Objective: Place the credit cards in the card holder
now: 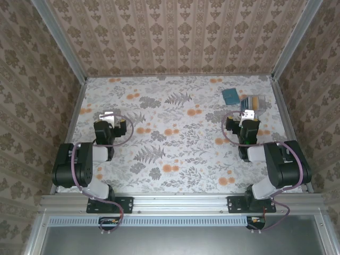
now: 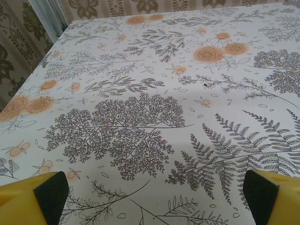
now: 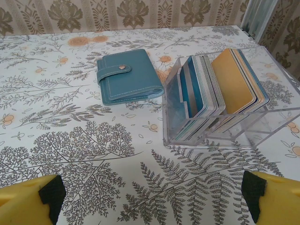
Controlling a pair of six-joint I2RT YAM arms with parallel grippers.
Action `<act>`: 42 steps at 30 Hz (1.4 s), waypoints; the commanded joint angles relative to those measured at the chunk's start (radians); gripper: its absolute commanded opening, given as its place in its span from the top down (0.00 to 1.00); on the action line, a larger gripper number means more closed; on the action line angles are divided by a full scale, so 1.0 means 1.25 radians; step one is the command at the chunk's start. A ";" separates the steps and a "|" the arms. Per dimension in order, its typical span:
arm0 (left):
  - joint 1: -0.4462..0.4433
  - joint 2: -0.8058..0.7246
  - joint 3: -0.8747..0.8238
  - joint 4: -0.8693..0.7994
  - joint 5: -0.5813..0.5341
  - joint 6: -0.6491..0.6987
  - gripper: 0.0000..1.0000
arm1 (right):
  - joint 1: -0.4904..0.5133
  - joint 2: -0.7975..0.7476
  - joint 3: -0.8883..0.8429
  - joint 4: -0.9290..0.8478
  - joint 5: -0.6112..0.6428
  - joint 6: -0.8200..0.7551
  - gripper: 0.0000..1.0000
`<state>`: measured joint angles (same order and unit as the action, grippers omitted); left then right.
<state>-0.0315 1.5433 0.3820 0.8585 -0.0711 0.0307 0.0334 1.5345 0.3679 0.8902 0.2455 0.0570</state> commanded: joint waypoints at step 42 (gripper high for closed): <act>-0.029 -0.401 0.386 -0.855 -0.025 -0.434 0.00 | -0.040 -0.193 0.427 -0.768 -0.123 0.214 0.01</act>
<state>-0.1101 1.0100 0.8474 0.0429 -0.1989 -0.3374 -0.0174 1.1790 0.8345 0.1921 0.2203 0.2794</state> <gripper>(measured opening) 0.999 0.990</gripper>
